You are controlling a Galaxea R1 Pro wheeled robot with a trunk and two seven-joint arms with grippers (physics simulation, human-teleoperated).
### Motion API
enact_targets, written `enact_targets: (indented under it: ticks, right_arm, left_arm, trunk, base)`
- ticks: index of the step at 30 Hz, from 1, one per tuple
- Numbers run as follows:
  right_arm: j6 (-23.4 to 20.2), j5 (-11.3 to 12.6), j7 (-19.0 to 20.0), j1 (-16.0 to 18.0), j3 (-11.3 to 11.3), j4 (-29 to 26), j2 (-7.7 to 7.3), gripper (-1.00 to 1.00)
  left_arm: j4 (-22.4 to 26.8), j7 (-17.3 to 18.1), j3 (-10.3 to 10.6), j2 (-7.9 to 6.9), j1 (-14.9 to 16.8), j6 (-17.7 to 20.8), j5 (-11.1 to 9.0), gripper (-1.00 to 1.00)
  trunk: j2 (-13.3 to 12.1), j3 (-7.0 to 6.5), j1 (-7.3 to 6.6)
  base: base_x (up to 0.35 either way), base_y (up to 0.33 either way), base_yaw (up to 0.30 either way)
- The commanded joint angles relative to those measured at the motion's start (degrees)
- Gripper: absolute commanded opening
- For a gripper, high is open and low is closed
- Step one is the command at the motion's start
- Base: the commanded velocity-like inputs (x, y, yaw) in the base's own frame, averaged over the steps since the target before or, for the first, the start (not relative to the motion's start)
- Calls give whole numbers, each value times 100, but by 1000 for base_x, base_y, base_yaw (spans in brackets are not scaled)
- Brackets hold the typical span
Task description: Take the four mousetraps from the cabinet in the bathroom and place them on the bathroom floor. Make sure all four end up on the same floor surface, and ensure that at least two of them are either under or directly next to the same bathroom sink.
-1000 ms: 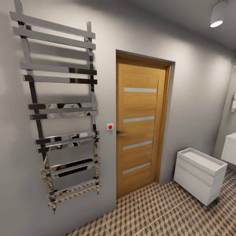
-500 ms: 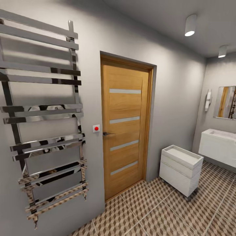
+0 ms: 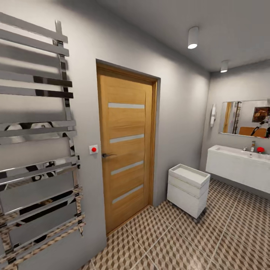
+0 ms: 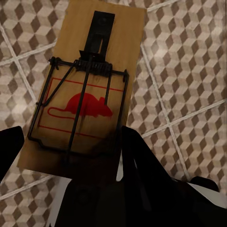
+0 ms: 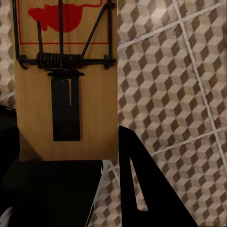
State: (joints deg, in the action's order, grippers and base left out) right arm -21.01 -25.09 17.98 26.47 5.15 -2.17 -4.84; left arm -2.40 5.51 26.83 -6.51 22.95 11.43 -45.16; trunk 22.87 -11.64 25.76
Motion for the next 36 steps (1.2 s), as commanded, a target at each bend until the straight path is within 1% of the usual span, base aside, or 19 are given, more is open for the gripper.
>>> enact_targets:
  ticks: [1,36]
  right_arm:
    - [-35,-49,22,-2,48,-13,0,-100]
    - [-35,-49,22,-2,48,-12,0,-100]
  left_arm:
    - [-15,57,50,0,7,9,-52,-100]
    - [-15,55,59,2,6,9,-46,-100]
  trunk:
    - [4,-2,2]
    - [4,-160,2]
  base:
    - [0,0,-287]
    - [2,0,-287]
